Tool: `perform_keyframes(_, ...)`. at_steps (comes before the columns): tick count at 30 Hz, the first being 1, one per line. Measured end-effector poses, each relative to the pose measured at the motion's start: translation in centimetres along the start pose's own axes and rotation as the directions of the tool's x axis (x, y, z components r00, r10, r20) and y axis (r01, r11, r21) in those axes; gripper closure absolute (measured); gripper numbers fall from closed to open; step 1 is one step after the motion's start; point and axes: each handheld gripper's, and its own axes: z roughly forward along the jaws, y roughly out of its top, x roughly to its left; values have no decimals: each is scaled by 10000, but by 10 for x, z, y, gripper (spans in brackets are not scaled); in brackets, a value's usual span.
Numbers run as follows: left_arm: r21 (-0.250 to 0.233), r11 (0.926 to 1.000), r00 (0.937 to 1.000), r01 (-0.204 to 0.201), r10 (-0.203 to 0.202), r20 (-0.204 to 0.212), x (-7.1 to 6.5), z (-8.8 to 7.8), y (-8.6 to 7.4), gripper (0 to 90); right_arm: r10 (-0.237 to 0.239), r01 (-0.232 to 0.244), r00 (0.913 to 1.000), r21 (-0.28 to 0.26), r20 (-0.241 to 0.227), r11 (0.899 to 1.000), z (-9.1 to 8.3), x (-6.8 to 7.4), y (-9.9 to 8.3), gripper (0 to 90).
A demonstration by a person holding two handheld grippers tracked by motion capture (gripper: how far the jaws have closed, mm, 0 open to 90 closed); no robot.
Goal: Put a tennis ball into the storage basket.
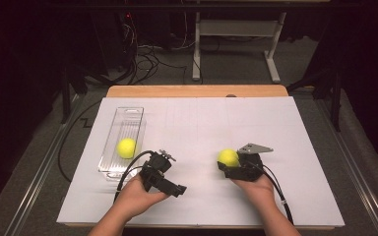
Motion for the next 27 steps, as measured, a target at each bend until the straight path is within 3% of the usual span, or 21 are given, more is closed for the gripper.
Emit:
perform_keyframes(10,34,10000,10000,25,-25,18,1,1,0,10,-58,65,9999,-392,161,9992,-9,2,2,269)
perform_keyframes(18,66,9999,9999,141,-141,84,0,3,-6,10,-176,196,9997,-1050,193,9943,-24,7,3,269)
perform_keyframes(27,-34,9998,9998,177,-177,57,2,0,-6,10,-676,709,9972,-1086,335,9916,-38,12,8,269)
